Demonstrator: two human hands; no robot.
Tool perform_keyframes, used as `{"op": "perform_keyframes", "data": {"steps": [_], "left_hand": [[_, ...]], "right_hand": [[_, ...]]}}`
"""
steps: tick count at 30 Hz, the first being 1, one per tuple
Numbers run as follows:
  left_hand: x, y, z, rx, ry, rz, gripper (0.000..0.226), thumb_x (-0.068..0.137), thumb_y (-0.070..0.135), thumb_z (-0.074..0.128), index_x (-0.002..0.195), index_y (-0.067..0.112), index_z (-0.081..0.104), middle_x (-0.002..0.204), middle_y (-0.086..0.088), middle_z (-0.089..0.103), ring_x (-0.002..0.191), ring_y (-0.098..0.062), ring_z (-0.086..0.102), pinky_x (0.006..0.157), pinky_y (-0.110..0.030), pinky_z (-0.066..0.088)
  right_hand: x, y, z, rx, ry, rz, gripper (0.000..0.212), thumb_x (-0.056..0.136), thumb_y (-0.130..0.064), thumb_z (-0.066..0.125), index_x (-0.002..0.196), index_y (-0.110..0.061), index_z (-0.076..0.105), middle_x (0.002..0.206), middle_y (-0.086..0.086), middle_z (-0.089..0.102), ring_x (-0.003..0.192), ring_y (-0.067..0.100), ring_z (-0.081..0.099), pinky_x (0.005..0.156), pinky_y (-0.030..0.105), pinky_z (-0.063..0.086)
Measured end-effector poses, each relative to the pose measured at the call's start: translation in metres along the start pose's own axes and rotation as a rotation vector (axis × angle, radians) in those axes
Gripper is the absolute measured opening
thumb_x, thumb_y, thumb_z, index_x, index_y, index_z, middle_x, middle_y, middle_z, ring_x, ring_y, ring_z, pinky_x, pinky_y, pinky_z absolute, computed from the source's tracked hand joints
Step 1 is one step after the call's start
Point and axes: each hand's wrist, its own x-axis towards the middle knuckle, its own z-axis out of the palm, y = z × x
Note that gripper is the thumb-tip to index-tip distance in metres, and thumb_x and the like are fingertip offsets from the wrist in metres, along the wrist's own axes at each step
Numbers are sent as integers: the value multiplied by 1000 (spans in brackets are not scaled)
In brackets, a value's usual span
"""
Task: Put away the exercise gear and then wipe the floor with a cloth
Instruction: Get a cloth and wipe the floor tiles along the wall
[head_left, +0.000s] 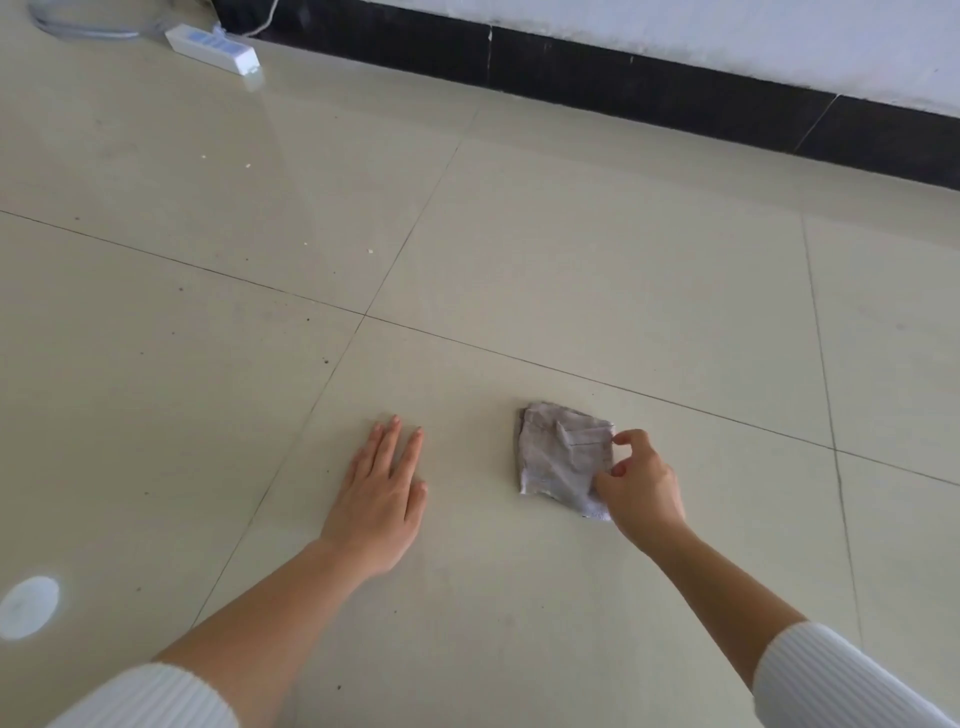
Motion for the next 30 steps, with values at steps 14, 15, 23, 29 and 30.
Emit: {"op": "perform_keyframes", "data": {"steps": [14, 15, 23, 29, 30], "left_hand": [[-3, 15, -83, -39, -273, -97, 62, 102, 35, 23, 152, 21, -10, 158, -6, -22, 147, -21, -14, 120, -36, 2], [-11, 21, -107, -71, -243, -107, 63, 102, 34, 24, 152, 21, -11, 158, -6, -21, 147, -21, -12, 120, -35, 3], [-142, 34, -356, -263, -142, -302, 63, 102, 31, 29, 153, 20, -6, 161, -7, -7, 148, -22, 0, 118, -34, 15], [-267, -8, -559, -372, -2, -588, 64, 98, 24, 38, 153, 18, 6, 160, -6, 4, 147, -23, 5, 112, -38, 27], [-287, -20, -589, -375, 29, -630, 64, 97, 23, 38, 153, 18, 7, 160, -6, 6, 147, -23, 7, 111, -38, 29]], "right_hand": [[-43, -96, -43, -170, -366, -98, 16, 79, -12, 59, 80, -20, 72, 73, -6, 68, 61, 12, 55, 50, 16, 40], [-53, -117, -51, -172, -364, -106, 10, 78, -15, 64, 78, -20, 72, 71, -7, 68, 60, 11, 56, 50, 16, 41], [-196, -326, -128, -193, -532, -195, 11, 77, -9, 64, 78, -17, 73, 69, 2, 72, 55, 11, 64, 45, 15, 43], [-326, -521, -169, -275, -685, -433, 12, 78, -17, 64, 76, -26, 71, 71, -4, 72, 67, 16, 69, 56, 24, 49], [-346, -553, -171, -282, -711, -476, 13, 77, -16, 63, 76, -26, 71, 71, -3, 71, 67, 18, 68, 58, 26, 50]]}}
